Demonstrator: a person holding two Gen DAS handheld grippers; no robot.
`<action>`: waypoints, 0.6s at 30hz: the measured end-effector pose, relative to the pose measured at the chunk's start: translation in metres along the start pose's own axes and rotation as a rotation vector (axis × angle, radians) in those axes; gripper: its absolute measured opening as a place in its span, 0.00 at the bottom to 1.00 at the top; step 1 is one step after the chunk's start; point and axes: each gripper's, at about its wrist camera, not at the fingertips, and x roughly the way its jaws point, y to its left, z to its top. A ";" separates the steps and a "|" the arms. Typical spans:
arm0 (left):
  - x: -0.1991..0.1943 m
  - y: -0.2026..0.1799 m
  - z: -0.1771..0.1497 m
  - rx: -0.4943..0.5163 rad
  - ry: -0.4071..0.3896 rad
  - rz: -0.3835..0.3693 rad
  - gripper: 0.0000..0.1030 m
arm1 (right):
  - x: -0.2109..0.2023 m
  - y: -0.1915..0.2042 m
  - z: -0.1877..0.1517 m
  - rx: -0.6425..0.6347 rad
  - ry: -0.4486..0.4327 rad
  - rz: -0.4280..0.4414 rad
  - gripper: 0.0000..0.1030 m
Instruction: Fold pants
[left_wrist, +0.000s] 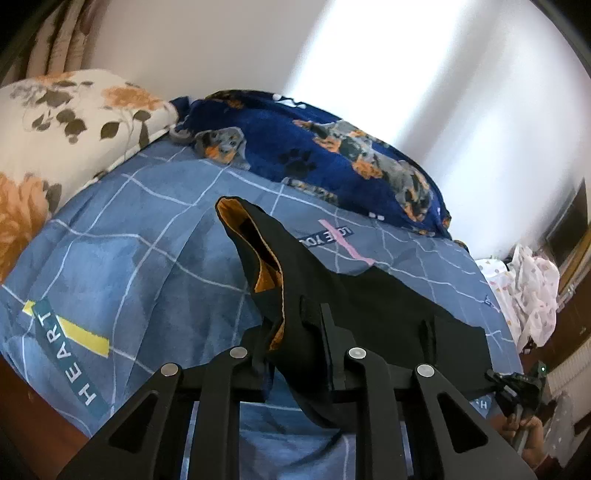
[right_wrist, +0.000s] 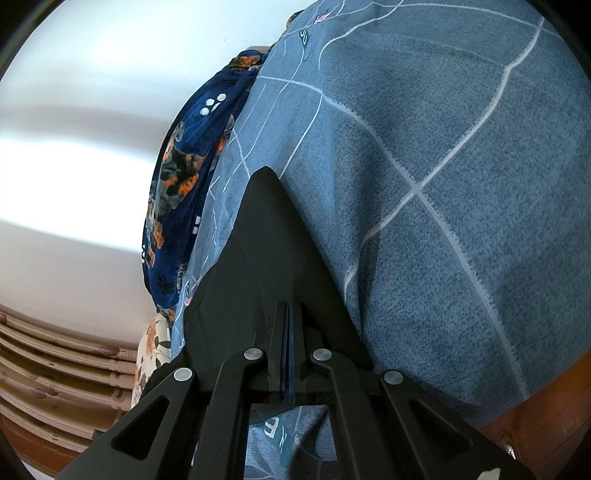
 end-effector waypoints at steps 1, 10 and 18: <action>-0.002 -0.003 0.000 0.010 -0.006 -0.003 0.19 | 0.000 0.000 0.000 0.000 0.000 0.000 0.00; -0.018 -0.037 0.004 0.109 -0.060 -0.018 0.18 | 0.001 -0.001 0.000 0.004 -0.001 0.001 0.00; -0.023 -0.051 0.010 0.126 -0.070 -0.042 0.18 | 0.000 -0.004 0.000 0.020 0.003 0.000 0.00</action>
